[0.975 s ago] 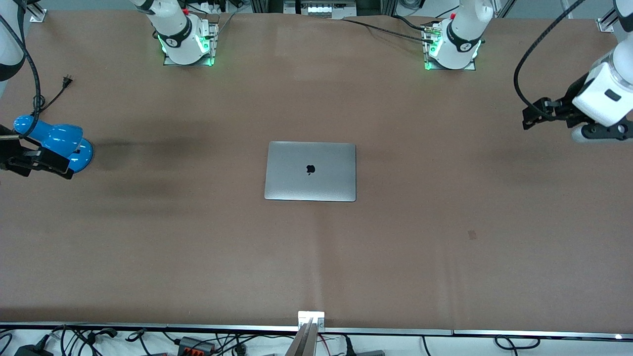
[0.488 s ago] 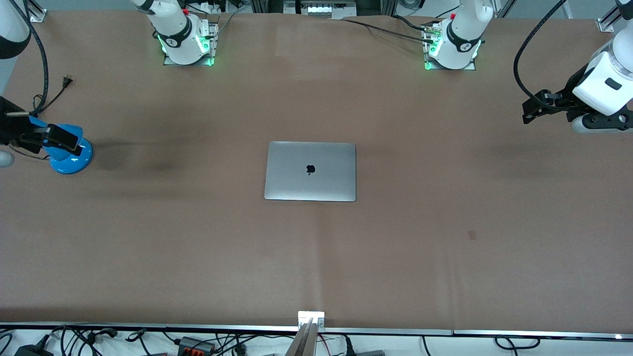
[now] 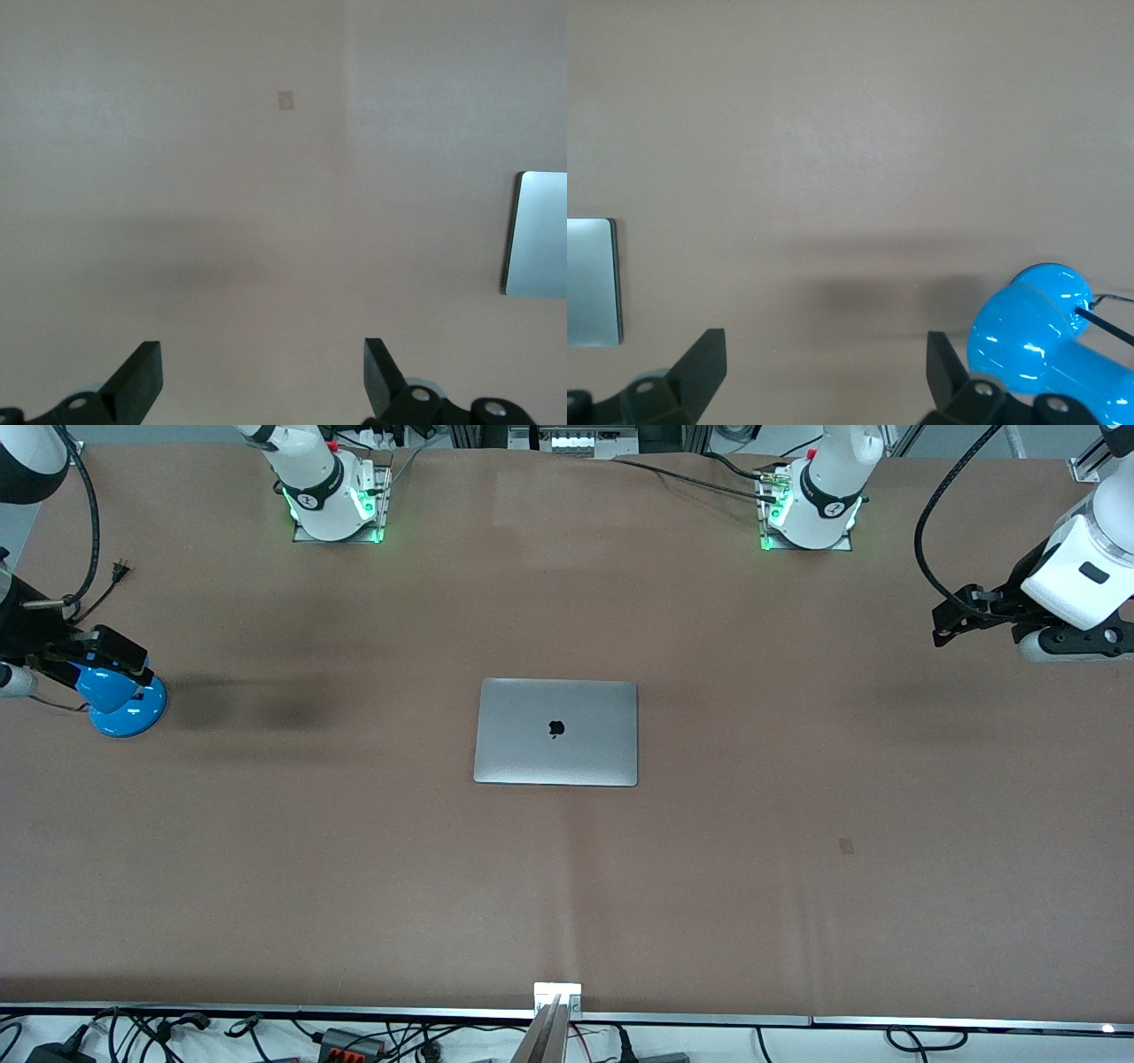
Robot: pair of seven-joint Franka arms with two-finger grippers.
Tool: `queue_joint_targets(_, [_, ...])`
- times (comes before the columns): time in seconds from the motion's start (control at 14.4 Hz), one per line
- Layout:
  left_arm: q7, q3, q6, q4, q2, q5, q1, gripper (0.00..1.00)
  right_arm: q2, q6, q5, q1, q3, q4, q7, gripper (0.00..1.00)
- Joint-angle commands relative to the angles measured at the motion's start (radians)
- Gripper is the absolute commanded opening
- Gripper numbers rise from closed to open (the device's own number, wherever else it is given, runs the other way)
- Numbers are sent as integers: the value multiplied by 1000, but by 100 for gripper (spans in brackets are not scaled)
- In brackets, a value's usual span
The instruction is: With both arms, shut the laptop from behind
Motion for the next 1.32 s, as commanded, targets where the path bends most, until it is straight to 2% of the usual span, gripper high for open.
queue_joint_targets(0.0, [-11, -2, -6, 17, 2, -10, -8, 100, -38, -24, -10, -15, 16, -21, -9, 100])
queue_joint_targets(1.25, [-11, -7, -42, 32, 2, -10, -11, 100, -34, -61, -10, -13, 19, -16, -3, 100])
